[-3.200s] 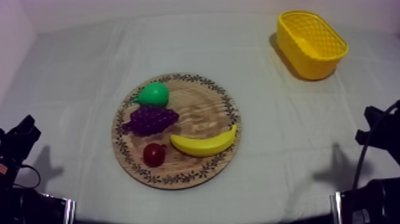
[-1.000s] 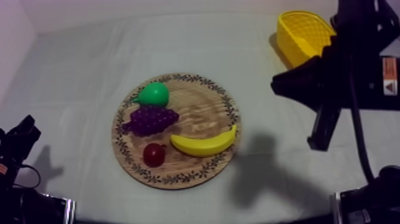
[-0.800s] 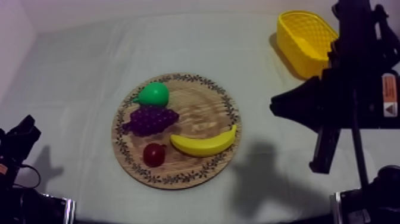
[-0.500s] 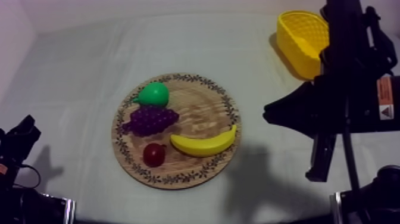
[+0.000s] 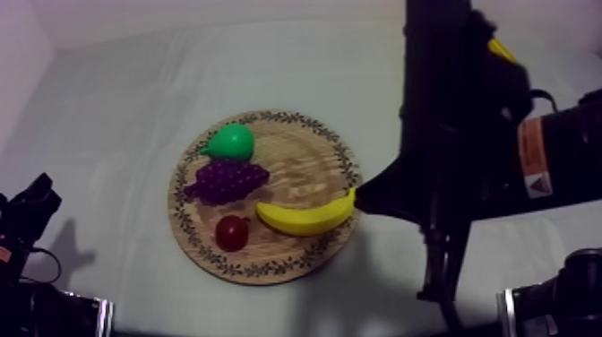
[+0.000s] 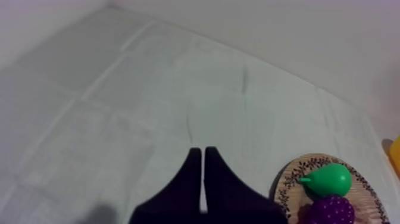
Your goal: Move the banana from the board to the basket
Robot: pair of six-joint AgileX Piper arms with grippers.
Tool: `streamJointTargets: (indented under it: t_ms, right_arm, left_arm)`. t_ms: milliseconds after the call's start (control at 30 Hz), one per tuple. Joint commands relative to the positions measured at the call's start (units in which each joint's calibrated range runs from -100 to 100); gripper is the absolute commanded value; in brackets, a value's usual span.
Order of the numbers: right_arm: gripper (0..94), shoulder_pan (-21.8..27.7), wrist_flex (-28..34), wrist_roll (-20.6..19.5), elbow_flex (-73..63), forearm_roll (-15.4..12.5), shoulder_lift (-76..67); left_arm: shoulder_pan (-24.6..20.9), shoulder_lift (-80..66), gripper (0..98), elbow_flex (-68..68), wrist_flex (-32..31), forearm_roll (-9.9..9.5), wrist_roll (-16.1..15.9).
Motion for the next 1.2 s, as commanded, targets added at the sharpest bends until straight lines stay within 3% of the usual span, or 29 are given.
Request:
streamJointTargets:
  t_ms: [0,400,967,1167]
  right_arm:
    - [0.5,-0.19,-0.16,-0.19,0.13,0.49,0.84]
    - [0.5,-1.57,1.08,-0.91,1.25,3.38,2.56]
    - [0.5,-1.79,0.26,-1.68,2.77,3.79,1.45]
    - [0.5,-0.15,-0.92,-0.83,4.35,2.15,-2.26]
  left_arm:
    - [0.02,-0.05,0.1,-0.01,-0.01,0.03,0.01]
    - [0.02,-0.05,0.1,-0.01,-0.01,0.03,-0.01]
    - [0.02,-0.05,0.1,-0.01,-0.01,0.03,0.02]
    - [0.02,-0.05,0.1,-0.01,-0.01,0.03,0.01]
